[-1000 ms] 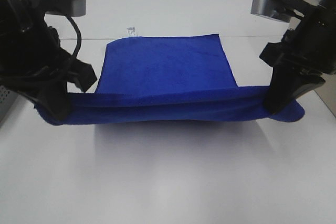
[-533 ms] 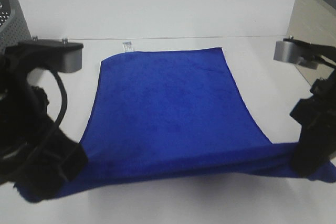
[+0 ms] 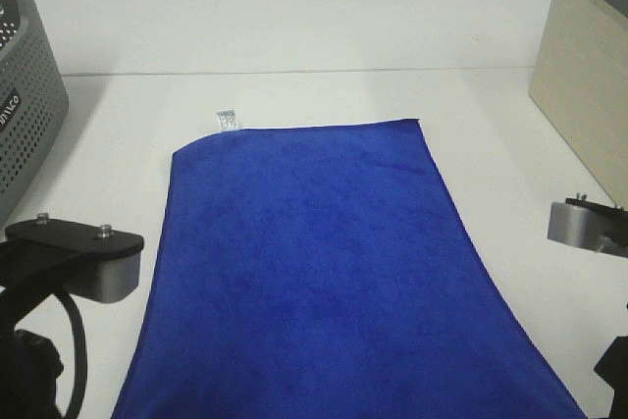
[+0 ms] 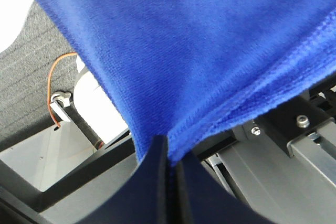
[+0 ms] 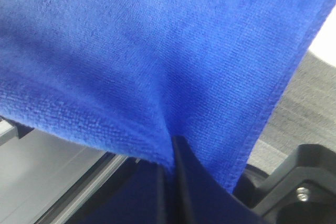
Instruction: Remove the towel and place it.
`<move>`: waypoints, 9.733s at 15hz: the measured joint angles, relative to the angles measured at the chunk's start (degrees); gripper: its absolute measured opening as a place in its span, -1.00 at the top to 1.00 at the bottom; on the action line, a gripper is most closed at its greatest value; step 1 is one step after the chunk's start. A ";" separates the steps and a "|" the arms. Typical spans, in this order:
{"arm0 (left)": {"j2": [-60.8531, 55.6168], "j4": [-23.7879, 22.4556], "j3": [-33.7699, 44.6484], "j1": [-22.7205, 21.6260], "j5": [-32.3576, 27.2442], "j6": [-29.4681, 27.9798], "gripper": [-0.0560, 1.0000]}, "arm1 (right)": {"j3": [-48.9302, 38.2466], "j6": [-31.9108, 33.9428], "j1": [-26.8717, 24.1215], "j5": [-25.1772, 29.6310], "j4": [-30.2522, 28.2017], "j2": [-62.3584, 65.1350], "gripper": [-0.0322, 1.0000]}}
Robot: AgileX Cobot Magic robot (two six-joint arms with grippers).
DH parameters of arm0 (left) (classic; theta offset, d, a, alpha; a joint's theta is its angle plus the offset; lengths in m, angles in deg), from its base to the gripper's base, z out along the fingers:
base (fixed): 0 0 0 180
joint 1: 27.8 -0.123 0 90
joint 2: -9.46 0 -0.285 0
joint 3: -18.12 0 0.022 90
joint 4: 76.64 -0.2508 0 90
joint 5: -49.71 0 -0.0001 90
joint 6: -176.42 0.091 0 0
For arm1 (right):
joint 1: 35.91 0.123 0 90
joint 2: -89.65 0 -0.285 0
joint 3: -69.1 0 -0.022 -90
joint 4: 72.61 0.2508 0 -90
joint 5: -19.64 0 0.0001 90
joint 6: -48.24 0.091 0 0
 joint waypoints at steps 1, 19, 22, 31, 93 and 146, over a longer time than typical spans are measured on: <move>0.00 0.00 0.00 0.00 0.00 0.00 0.89 | 0.00 0.00 0.00 0.00 0.00 0.00 0.94; 28.59 5.50 -3.72 -1.72 2.81 20.51 0.89 | -0.74 3.50 0.00 -0.63 -3.38 -23.43 0.94; 31.86 6.13 -5.10 -5.50 1.78 23.61 0.89 | 0.23 3.84 0.00 -0.86 -3.21 -26.93 0.94; 37.18 6.25 -10.20 -6.19 -1.26 27.04 0.89 | 0.92 3.90 0.00 -5.16 -3.38 -32.03 0.75; 63.25 7.51 -57.98 -47.73 16.27 34.95 -0.34 | 81.93 2.81 -7.16 -14.09 -7.79 -68.87 -0.17; 63.94 13.01 -65.83 -43.54 37.64 51.97 0.89 | 91.73 -6.19 -0.52 -34.43 -10.14 -70.82 0.94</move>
